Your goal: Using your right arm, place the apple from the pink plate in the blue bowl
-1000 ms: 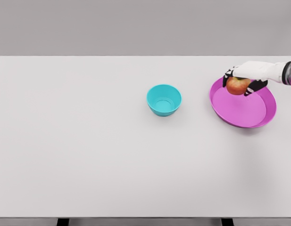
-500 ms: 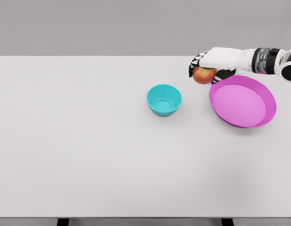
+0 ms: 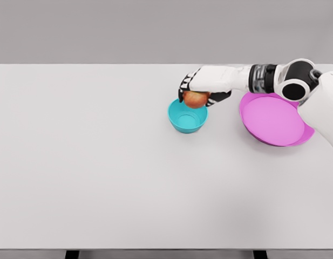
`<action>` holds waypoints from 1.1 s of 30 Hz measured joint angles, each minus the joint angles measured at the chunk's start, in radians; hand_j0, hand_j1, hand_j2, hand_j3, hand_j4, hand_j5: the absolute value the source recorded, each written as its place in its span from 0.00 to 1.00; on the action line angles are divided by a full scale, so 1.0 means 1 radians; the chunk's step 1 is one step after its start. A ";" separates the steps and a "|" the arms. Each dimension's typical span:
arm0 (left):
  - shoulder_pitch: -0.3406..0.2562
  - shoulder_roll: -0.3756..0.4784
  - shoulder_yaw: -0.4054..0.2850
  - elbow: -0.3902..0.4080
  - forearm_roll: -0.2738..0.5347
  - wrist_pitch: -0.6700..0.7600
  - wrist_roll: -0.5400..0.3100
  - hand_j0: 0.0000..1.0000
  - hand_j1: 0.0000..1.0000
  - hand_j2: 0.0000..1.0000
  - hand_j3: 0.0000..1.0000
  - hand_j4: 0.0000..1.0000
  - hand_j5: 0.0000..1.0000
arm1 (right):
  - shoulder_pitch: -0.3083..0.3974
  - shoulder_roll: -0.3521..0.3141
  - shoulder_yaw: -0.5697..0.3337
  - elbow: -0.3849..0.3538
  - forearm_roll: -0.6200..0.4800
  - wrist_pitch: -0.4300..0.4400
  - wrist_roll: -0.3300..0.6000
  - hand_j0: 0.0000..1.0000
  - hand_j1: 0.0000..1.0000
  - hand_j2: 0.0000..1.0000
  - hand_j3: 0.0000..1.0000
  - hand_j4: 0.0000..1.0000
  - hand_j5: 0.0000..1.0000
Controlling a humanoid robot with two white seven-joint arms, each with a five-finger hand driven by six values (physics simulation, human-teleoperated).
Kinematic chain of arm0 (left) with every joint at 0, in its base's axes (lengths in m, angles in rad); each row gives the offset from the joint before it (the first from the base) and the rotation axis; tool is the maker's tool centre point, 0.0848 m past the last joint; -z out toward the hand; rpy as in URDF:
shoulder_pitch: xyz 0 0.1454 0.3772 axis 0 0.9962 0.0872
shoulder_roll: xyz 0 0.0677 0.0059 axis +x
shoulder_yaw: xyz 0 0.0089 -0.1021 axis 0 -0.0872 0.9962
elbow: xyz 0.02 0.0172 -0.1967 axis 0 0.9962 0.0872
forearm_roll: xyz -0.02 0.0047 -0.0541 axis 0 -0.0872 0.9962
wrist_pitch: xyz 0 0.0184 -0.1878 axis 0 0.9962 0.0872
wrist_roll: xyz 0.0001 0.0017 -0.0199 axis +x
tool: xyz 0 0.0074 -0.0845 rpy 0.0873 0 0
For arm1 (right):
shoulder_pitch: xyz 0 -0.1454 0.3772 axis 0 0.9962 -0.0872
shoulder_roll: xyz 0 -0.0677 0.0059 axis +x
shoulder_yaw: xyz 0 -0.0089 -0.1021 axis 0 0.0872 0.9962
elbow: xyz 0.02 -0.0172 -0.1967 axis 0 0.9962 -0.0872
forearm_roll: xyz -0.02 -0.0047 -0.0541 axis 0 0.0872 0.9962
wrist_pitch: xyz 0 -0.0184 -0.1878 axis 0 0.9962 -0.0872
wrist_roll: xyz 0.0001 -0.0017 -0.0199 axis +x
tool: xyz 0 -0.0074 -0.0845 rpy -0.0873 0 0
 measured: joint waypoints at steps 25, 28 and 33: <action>0.000 0.000 0.000 0.000 0.000 0.000 0.000 1.00 1.00 1.00 1.00 1.00 1.00 | -0.005 0.030 0.069 0.012 0.007 0.001 0.000 1.00 1.00 1.00 1.00 1.00 1.00; 0.000 0.000 0.000 0.000 0.000 0.000 0.000 1.00 1.00 1.00 1.00 1.00 1.00 | -0.005 0.031 0.069 0.013 0.006 0.001 0.000 1.00 1.00 1.00 1.00 1.00 1.00; 0.000 0.000 0.000 0.000 0.000 0.000 0.000 1.00 1.00 1.00 1.00 1.00 1.00 | -0.009 0.030 0.066 0.011 0.006 0.001 0.000 1.00 1.00 1.00 1.00 1.00 1.00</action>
